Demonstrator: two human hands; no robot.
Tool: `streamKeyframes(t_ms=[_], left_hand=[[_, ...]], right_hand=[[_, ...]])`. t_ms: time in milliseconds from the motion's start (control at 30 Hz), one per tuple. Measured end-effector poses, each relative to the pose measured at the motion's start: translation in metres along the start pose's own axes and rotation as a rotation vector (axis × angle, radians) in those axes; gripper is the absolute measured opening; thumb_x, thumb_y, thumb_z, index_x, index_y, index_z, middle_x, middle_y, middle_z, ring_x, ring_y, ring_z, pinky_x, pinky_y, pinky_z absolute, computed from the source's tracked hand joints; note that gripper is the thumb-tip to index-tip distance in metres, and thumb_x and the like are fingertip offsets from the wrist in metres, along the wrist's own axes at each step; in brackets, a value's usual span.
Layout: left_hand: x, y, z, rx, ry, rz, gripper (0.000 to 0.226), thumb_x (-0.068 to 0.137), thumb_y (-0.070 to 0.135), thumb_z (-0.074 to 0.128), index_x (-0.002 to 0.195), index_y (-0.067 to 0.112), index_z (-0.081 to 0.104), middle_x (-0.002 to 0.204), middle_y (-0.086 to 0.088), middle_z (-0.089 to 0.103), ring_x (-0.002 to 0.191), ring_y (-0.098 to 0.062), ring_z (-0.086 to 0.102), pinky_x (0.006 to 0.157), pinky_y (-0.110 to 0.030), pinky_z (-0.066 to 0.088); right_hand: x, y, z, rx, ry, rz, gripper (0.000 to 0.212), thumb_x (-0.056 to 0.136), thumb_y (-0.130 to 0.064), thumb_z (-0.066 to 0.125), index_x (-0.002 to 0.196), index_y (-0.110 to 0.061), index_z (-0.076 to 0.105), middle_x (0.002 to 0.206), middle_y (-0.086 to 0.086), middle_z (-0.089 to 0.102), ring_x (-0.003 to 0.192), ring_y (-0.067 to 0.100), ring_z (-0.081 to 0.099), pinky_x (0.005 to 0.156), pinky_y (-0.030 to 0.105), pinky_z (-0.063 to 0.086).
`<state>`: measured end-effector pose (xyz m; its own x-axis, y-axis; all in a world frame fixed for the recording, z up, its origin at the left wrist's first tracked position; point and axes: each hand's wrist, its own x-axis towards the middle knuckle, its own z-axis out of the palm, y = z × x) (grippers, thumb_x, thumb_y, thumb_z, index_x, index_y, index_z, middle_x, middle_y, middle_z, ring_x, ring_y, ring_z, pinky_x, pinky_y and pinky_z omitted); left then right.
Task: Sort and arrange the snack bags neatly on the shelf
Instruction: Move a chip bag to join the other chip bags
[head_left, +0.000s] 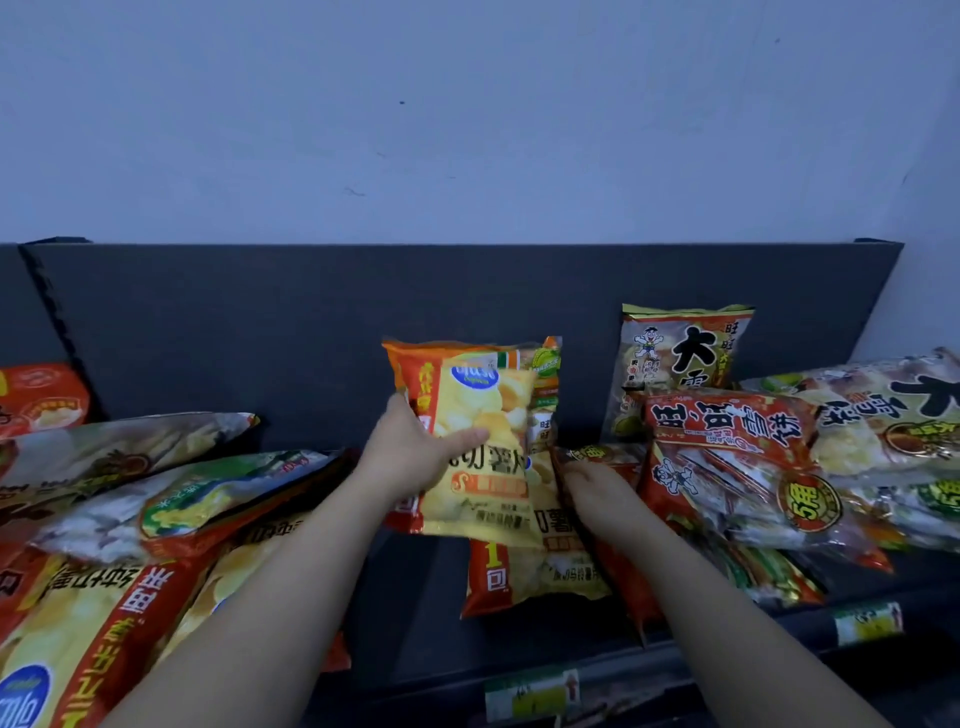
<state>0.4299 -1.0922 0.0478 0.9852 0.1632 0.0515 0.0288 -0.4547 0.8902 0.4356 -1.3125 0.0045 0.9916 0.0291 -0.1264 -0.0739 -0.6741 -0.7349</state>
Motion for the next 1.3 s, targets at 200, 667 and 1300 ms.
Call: streamKeyframes(t_ms=[200,667,1300], left_hand=[[0.000,-0.019,0.027,-0.005,-0.271,-0.034,0.037,0.076,0.050,0.077,0.103,0.026,0.069,0.096,0.009,0.074,0.088,-0.012,0.070,0.073,-0.027,0.055],[-0.005,-0.056,0.031,-0.448,-0.587,-0.326,0.052,0.077,0.042,0.074,0.122,0.018,0.061,0.105,-0.013,0.074,0.095,-0.032,0.071,0.086,-0.046,0.057],[-0.060,-0.061,0.024,-0.649,-0.406,-0.292,0.076,0.070,0.041,0.083,0.134,0.026,0.045,0.113,-0.011,0.072,0.101,-0.033,0.070,0.090,-0.052,0.054]], right_hand=[[-0.018,-0.006,-0.009,0.033,-0.126,-0.044,0.074,0.086,-0.076,0.032,0.129,-0.024,0.061,0.129,-0.003,0.060,0.118,0.019,0.055,0.099,0.036,0.040],[-0.010,-0.009,0.020,0.113,-0.228,0.051,0.099,0.052,-0.098,0.040,0.130,-0.038,0.053,0.123,-0.006,0.064,0.113,0.020,0.060,0.104,0.043,0.043],[-0.039,-0.009,0.030,0.388,-0.299,-0.086,0.058,0.075,-0.075,0.056,0.117,-0.035,0.061,0.107,-0.008,0.073,0.093,0.008,0.071,0.082,0.026,0.055]])
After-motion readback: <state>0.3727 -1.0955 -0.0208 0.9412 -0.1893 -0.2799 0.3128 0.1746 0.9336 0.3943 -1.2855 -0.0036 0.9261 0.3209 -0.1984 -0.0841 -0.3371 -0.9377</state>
